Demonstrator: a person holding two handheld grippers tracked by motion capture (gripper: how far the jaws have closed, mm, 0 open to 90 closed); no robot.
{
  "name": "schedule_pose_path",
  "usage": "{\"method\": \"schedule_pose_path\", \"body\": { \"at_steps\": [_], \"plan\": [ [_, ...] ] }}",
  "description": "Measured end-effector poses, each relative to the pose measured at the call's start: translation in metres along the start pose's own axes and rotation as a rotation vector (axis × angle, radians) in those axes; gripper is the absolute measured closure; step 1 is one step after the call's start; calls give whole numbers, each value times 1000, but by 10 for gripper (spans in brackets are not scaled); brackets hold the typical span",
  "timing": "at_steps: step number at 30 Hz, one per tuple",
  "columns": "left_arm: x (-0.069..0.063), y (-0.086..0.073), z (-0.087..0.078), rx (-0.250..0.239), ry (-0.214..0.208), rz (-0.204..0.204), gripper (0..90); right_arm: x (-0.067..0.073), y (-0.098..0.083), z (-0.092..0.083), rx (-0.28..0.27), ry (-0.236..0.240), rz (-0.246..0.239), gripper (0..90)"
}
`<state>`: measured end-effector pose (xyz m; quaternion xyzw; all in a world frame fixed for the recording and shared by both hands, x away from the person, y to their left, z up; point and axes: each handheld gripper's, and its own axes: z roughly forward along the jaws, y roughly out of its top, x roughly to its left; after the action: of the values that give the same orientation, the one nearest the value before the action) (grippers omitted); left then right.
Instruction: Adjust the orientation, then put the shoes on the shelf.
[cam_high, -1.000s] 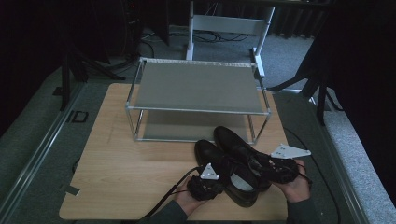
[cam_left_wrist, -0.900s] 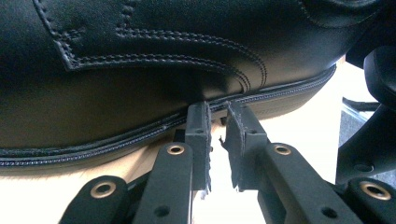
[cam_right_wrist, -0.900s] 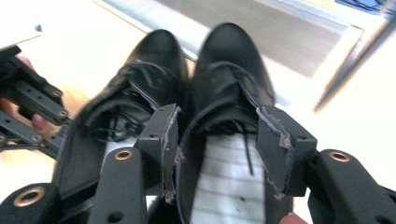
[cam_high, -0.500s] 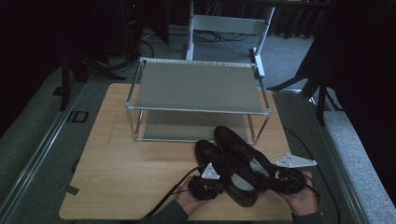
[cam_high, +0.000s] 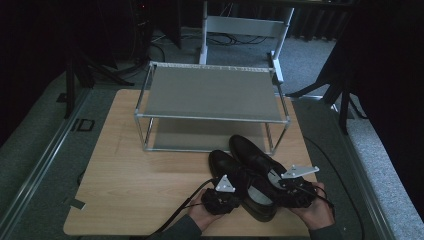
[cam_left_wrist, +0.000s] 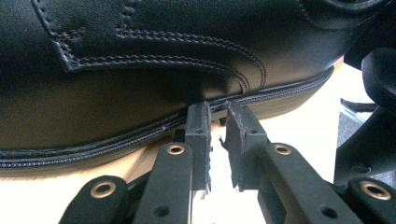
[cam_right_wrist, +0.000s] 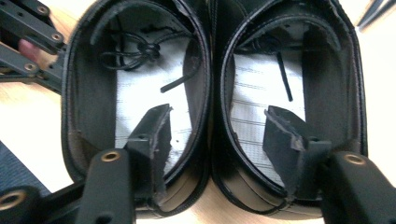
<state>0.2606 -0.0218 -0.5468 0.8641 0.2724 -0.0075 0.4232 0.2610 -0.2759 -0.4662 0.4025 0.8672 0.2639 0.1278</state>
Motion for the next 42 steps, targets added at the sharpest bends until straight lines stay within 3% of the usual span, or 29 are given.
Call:
{"method": "schedule_pose_path", "body": {
  "at_steps": [1, 4, 6, 12, 13, 19, 24, 29, 34, 42],
  "plan": [
    [0, 0, 0, 1, 1, 2, 796, 0, 1, 3, 29, 14, -2, 370],
    [0, 0, 0, 0, 0, -1, 795, 1, 3, 6, 50, 17, -7, 354],
    [0, 0, 0, 1, -1, -1, 796, 3, 6, 10, 85, 0, -16, 340],
    [0, 0, 0, 0, 1, 4, 796, 4, 8, 11, 110, -7, -13, 353],
    [0, 0, 0, 0, 1, 6, 795, 2, 8, 13, 129, 3, 2, 390],
    [0, 2, -1, -20, 0, 0, 795, -1, 10, 23, 181, -12, -12, 499],
    [1, 5, -2, -31, 3, -5, 790, -4, 10, 23, 197, 26, 4, 579],
    [1, 8, -3, -47, 15, -10, 790, -13, 10, 25, 203, 109, 52, 723],
    [3, 11, -3, -63, 18, -27, 787, -14, 9, 24, 193, 101, 77, 772],
    [6, 13, -1, -75, 27, -46, 787, -13, 7, 23, 153, 94, 62, 786]
  ]
}}
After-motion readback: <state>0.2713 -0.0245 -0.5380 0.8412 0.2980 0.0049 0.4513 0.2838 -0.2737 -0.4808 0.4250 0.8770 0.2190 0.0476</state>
